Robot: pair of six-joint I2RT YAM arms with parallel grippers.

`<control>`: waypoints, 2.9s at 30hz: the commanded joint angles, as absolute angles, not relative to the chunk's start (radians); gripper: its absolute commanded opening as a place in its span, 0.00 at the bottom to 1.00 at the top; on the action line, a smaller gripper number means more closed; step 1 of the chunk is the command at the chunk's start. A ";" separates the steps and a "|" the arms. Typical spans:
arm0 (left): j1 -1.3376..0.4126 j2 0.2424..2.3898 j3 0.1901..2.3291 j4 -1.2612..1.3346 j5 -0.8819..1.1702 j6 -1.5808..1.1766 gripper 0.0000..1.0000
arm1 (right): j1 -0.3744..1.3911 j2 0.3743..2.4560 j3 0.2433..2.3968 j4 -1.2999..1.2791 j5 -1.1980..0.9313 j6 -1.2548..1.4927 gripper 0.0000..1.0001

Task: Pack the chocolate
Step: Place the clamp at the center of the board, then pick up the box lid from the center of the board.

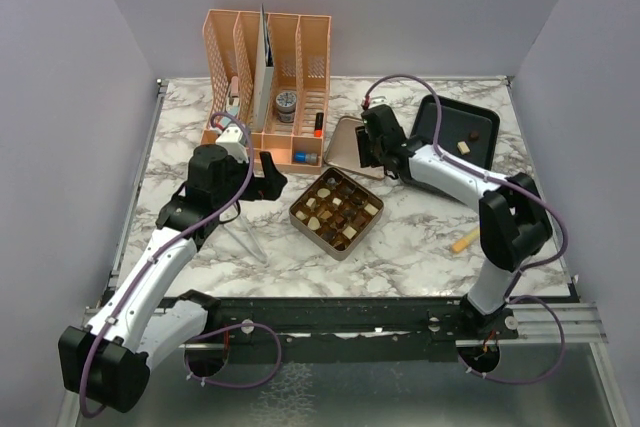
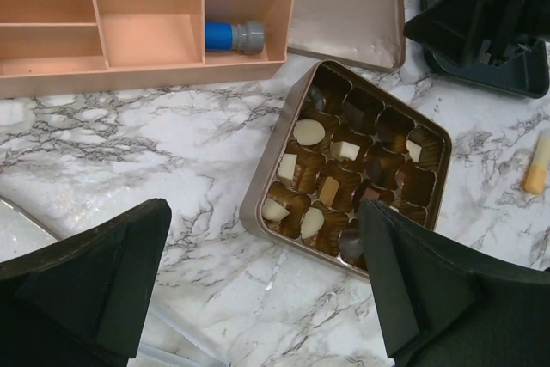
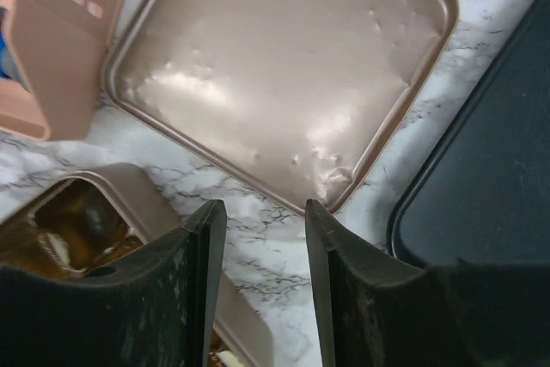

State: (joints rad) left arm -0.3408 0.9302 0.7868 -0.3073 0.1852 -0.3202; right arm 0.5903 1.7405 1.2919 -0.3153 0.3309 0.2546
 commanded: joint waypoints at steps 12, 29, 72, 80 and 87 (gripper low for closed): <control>-0.385 0.912 0.793 -0.337 0.094 -0.301 0.99 | 0.517 1.951 1.359 -0.296 0.013 -0.274 0.52; -0.385 0.923 0.792 -0.334 0.113 -0.298 0.99 | 0.496 2.041 1.401 -0.328 -0.083 -0.375 0.47; -0.373 0.941 0.803 -0.355 0.063 -0.304 0.99 | 0.479 1.946 1.526 -0.188 -0.163 -0.290 0.00; -0.371 0.941 0.799 -0.344 0.072 -0.304 0.99 | 0.479 1.798 1.462 -0.225 -0.161 -0.182 0.00; -0.371 0.941 0.791 -0.322 0.070 -0.302 0.99 | 0.479 1.639 1.389 -0.300 -0.282 -0.024 0.00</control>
State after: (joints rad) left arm -0.3790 0.9424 0.7868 -0.3393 0.0849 -0.3054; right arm 0.4828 1.7363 1.4441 -0.2497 -0.1761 -0.1467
